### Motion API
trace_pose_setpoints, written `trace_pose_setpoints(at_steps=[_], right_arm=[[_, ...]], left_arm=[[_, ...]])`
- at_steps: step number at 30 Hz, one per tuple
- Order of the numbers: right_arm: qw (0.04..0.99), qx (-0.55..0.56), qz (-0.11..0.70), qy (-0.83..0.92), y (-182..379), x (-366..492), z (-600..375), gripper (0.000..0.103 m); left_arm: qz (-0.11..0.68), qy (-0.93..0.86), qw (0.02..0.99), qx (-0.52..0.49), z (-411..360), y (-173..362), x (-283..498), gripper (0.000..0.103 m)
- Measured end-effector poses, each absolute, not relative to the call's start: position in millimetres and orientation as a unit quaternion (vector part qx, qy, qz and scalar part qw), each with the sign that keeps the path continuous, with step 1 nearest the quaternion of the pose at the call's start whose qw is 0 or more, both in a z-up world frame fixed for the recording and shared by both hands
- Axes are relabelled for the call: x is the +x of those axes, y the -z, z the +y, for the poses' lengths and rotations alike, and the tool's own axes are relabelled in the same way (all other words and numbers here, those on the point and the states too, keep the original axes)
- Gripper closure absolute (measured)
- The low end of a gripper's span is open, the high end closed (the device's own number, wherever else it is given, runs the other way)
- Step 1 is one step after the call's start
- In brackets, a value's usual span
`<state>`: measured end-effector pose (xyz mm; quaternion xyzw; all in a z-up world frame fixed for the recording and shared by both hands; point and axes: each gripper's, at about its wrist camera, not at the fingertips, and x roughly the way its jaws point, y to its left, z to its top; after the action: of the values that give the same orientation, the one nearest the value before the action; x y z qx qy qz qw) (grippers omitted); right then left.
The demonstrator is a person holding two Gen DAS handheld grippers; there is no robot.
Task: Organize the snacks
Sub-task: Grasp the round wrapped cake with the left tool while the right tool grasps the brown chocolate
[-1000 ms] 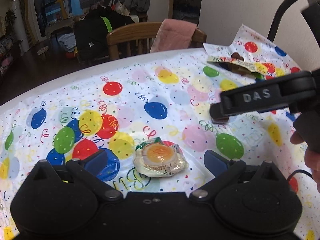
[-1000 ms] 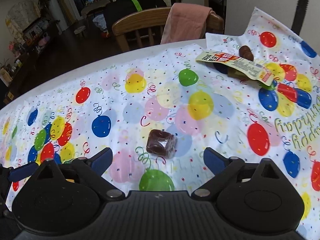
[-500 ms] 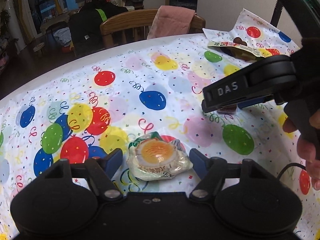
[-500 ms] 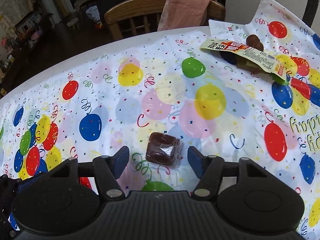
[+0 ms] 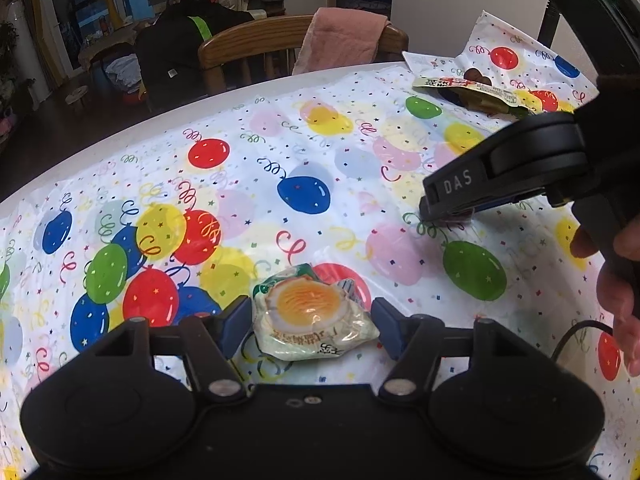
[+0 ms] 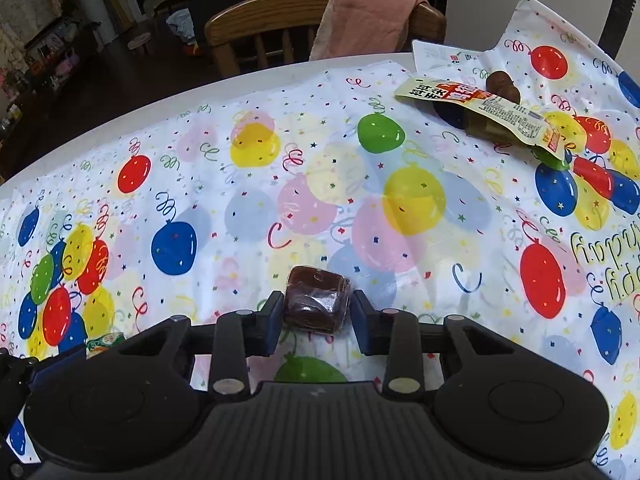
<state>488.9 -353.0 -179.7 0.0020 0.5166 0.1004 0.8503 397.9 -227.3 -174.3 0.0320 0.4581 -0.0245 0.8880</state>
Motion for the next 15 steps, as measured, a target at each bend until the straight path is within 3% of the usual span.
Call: trace_pose_setpoints(at_steps=[15], right_arm=[[0.843, 0.001, 0.519, -0.144, 146.9, 434.9, -357.6, 0.068]], left_arm=[[0.458, 0.020, 0.889, -0.015, -214.0, 147.6, 367.0, 0.039]])
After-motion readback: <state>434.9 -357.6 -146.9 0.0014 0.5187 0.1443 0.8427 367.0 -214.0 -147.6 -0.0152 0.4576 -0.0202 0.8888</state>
